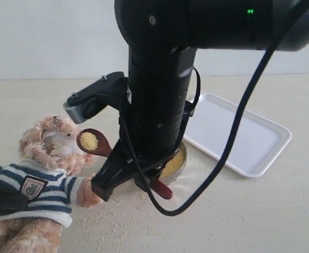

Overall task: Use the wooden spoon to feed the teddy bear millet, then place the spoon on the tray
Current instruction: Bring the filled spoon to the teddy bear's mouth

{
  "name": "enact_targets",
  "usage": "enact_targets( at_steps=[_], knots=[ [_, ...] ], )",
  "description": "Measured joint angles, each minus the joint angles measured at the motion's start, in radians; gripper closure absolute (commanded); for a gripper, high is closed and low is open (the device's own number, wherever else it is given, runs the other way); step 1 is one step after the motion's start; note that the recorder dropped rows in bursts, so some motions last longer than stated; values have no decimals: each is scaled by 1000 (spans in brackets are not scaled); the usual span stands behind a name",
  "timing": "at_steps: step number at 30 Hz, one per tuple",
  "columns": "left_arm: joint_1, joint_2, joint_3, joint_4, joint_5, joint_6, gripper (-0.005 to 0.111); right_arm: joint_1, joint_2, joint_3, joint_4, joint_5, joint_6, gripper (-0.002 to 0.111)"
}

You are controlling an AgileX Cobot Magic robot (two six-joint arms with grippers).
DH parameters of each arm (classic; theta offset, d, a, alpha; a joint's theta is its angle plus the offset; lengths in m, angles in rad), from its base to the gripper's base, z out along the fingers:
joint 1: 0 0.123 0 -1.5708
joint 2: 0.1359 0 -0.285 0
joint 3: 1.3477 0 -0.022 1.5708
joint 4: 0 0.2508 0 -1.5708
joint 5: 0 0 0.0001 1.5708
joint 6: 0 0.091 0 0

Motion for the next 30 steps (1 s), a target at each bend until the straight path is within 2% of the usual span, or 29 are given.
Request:
enact_targets(
  at_steps=[8, 19, 30],
  knots=[
    [0, 0, 0, 0, 0, 0, 102, 43, 17, -105, 7, -2, 0, 108],
    [0, 0, 0, 0, 0, 0, 102, 90, 167, -245, -20, -2, 0, 108],
    [0, 0, 0, 0, 0, 0, 102, 102, 200, -255, -280, -2, 0, 108]
  ],
)
